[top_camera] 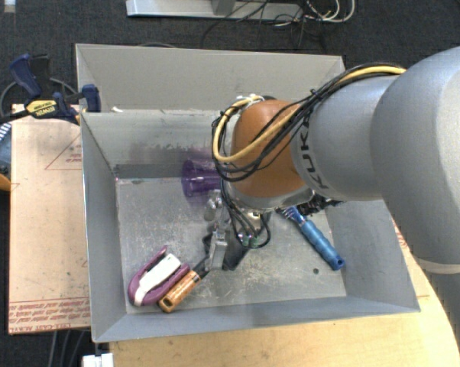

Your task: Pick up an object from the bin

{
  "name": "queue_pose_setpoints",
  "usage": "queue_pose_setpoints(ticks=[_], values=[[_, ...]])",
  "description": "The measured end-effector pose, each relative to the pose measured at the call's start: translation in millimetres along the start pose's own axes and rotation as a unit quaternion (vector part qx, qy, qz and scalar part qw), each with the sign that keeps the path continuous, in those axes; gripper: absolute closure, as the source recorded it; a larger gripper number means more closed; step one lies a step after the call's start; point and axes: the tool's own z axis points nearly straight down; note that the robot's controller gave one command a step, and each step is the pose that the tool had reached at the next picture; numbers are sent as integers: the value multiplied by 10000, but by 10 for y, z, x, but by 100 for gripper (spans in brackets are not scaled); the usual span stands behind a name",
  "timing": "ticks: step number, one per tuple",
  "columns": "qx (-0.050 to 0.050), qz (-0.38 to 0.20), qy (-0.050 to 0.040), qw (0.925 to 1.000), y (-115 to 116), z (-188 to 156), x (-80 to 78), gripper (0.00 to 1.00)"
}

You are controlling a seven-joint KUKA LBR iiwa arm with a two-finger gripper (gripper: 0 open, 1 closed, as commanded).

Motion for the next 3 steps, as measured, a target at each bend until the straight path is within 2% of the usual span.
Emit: queue_pose_setpoints(ticks=[1, 2, 3], values=[[-13, -219, -29, 9998, -385, 12, 37, 0], [-3, -487, 12, 9988, -965, 323, 324, 100], [-4, -486, 12, 9988, -965, 323, 324, 100]])
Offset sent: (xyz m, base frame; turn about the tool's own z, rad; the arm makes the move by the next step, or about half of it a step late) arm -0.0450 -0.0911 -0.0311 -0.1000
